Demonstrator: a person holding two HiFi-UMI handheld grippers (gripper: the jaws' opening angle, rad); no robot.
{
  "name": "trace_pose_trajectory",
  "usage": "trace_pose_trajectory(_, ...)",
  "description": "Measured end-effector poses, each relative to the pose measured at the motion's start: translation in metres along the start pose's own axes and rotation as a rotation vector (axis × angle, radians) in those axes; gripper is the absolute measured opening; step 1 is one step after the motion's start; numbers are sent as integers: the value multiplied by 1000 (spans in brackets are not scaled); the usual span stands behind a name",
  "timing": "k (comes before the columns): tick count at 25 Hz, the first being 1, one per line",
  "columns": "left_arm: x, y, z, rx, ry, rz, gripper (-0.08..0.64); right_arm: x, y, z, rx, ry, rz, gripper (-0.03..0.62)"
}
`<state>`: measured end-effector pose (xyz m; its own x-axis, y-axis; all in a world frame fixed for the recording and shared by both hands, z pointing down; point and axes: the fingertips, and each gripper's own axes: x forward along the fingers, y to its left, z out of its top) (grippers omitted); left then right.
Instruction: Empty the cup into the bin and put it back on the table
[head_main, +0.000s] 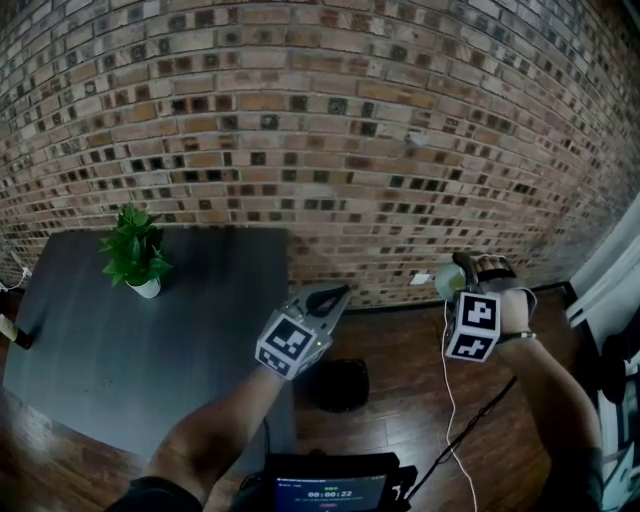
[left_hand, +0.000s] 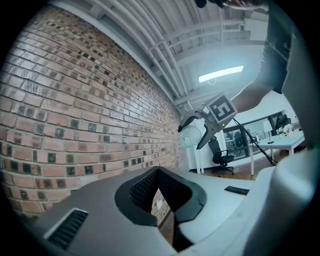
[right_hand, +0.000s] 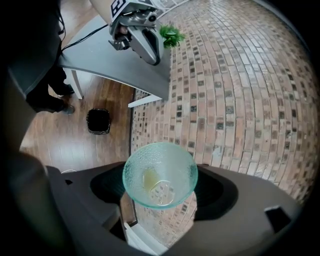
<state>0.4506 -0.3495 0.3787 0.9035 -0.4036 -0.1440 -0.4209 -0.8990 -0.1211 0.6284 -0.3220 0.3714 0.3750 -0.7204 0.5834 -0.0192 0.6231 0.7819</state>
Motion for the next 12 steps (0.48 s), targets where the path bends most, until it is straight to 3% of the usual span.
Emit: trace_pose_trajectory(12, -7, -14, 7, 24, -18, -79, 1, -5, -2, -4, -67, 34, -35, 396)
